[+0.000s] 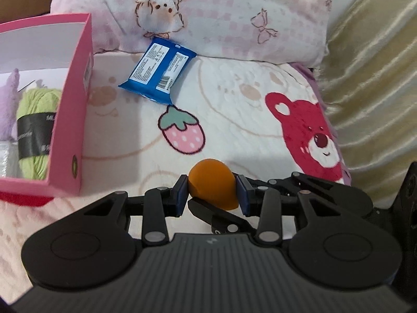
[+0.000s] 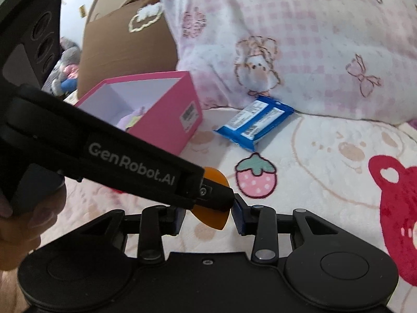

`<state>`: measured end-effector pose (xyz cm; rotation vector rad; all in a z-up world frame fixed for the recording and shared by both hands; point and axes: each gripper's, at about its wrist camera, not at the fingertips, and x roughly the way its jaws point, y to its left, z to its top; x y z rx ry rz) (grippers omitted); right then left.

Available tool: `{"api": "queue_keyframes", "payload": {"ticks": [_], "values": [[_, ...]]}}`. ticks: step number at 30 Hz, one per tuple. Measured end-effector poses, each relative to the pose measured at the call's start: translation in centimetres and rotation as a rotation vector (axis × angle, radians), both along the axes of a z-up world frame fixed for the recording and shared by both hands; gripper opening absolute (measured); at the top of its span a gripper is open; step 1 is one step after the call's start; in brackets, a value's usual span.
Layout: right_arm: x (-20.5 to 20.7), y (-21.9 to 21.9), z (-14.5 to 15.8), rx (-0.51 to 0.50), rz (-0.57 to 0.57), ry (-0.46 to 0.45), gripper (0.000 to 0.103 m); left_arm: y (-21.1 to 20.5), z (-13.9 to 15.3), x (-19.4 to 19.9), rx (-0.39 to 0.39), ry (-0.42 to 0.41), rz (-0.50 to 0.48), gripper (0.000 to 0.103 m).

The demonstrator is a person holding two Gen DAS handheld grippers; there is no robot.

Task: Organize objects
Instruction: 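Lift the orange sponge with both grippers and lower it into the pink box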

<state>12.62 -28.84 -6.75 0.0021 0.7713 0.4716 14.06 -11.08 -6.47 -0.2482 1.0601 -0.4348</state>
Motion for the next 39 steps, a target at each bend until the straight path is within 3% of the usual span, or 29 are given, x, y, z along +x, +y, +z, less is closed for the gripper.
{"api": "queue_keyframes", "payload": {"ticks": [14, 27, 31, 35, 39], "values": [[-3.7, 2.2, 4.9, -0.031, 0.131, -0.043, 0.043, 3.5, 4.7, -4.1, -0.073, 0.010, 0.027, 0.038], [-6.5, 6.2, 8.9, -0.132, 0.262, -0.177, 0.042, 7.5, 8.7, -6.8, -0.098, -0.053, 0.028, 0.039], [-6.5, 7.5, 9.4, -0.132, 0.293, -0.175, 0.042, 8.7, 9.2, -7.4, -0.086, -0.067, 0.053, 0.039], [-5.1, 8.6, 9.7, -0.061, 0.279, -0.100, 0.042, 9.9, 9.2, -7.6, -0.064, -0.086, 0.088, 0.039], [-4.9, 10.2, 10.0, -0.118, 0.309, -0.148, 0.042, 11.4, 9.4, -7.0, -0.082, -0.090, 0.120, 0.039]]}}
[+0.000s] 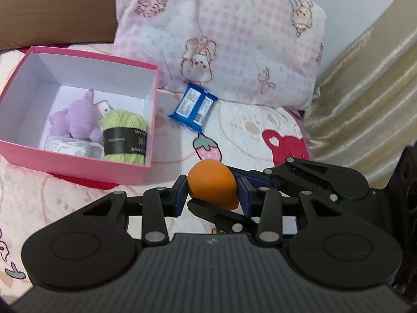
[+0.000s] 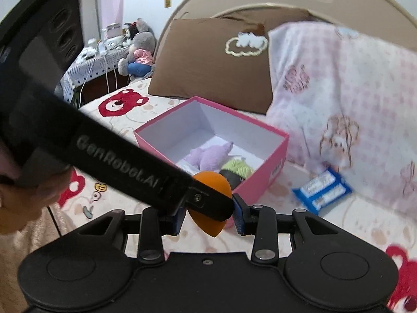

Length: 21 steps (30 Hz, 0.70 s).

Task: Organize objects
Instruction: 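Lift the orange sponge with both grippers and lower it into the pink box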

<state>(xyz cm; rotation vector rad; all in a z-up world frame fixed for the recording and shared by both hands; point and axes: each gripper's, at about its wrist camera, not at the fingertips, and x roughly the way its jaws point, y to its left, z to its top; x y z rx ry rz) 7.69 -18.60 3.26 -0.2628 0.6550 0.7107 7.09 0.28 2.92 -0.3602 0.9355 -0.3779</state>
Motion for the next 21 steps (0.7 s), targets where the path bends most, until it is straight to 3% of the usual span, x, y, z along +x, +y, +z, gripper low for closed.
{"api": "queue_keyframes", "payload": {"ticks": [10, 13, 15, 18, 21], "values": [[4.0, 2.9, 4.0, -0.058, 0.056, -0.033, 0.042, 3.4, 2.7, 3.2, -0.070, -0.071, 0.065, 0.039], [6.2, 3.5, 5.0, -0.070, 0.098, 0.032, 0.041, 4.5, 2.6, 3.8, -0.114, -0.087, 0.095, 0.039], [7.0, 4.3, 5.3, -0.119, 0.119, 0.058, 0.041, 4.8, 2.3, 4.2, -0.129, -0.083, 0.105, 0.039], [7.8, 5.5, 5.1, -0.207, 0.164, 0.015, 0.041, 5.1, 2.0, 5.4, -0.124, -0.086, 0.116, 0.039], [10.0, 6.0, 4.7, -0.197, 0.170, 0.023, 0.041, 5.7, 1.7, 6.9, -0.110, -0.089, 0.137, 0.039]]}}
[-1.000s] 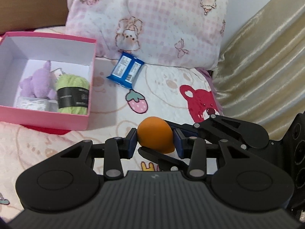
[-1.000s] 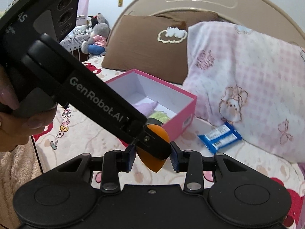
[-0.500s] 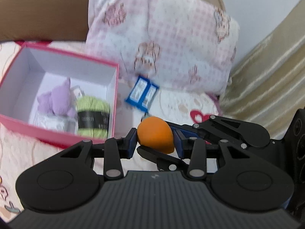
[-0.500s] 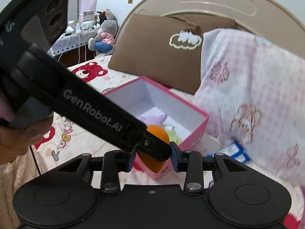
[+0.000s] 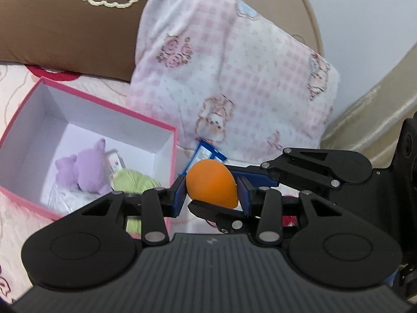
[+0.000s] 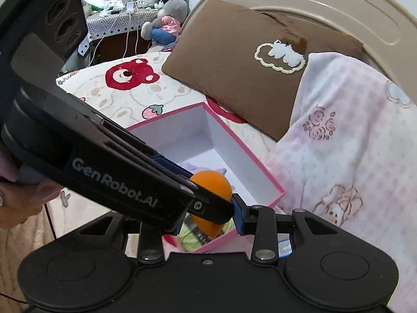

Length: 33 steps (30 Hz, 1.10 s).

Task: Organize objects
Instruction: 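Lift the orange sponge with both grippers and lower it into the pink box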

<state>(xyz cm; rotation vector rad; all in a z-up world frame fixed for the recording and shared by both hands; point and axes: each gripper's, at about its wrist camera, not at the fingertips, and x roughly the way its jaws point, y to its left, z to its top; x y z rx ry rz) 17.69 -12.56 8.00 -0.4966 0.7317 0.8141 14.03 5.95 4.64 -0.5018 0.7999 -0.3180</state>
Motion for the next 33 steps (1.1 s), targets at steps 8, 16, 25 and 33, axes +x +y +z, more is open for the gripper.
{"api": "queue_keyframes", "payload": {"ticks": [8, 16, 25, 33], "values": [[4.6, 0.8, -3.1, 0.081, -0.027, 0.030, 0.041, 2.7, -3.2, 4.6, -0.061, 0.028, 0.040, 0.040], [7.0, 3.0, -6.6, 0.031, -0.009, 0.039, 0.041, 4.5, -7.3, 6.8, -0.072, 0.033, 0.056, 0.040], [9.3, 3.4, -9.9, 0.049, 0.002, 0.078, 0.041, 5.3, -10.4, 8.3, -0.062, 0.025, 0.076, 0.038], [9.7, 3.3, -12.0, 0.006, -0.032, 0.075, 0.040, 4.7, -13.0, 9.3, -0.090, 0.057, 0.081, 0.038]]}}
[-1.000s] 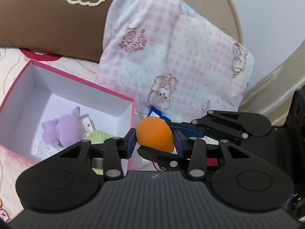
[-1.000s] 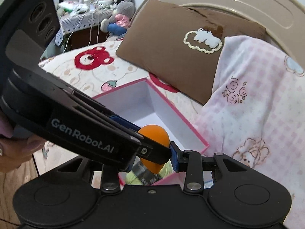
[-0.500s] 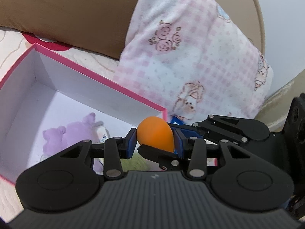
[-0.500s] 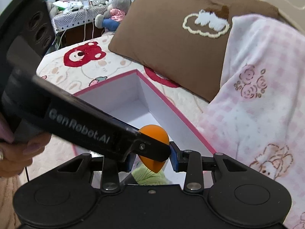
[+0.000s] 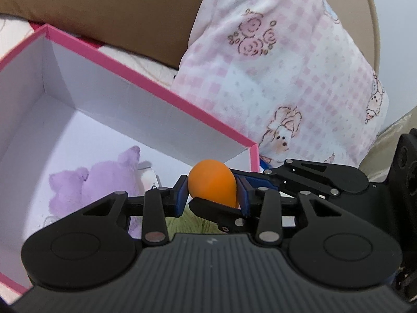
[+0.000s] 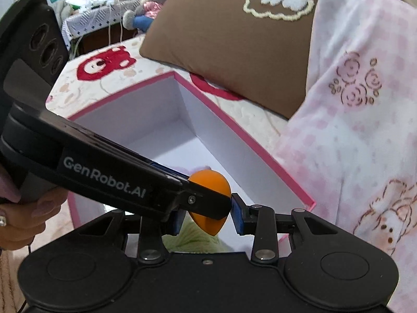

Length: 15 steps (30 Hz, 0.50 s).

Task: Organize objects
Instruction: 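Lift the orange sponge with both grippers and lower it into the pink box, then open both grippers to drop the sponge beside the yarn ball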

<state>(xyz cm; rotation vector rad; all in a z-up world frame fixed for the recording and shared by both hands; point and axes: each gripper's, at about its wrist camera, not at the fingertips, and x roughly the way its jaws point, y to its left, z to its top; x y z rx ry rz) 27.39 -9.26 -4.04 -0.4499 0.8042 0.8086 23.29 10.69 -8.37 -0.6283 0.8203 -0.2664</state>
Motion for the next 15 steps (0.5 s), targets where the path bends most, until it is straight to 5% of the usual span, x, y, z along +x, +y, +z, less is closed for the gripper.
{"api": "queue_keyframes", "payload": {"ticks": [15], "values": [[0.6, 1.0, -2.1, -0.126, -0.049, -0.027, 0.041, -1.5, -2.0, 0.8, 0.010, 0.030, 0.059, 0.040]]}}
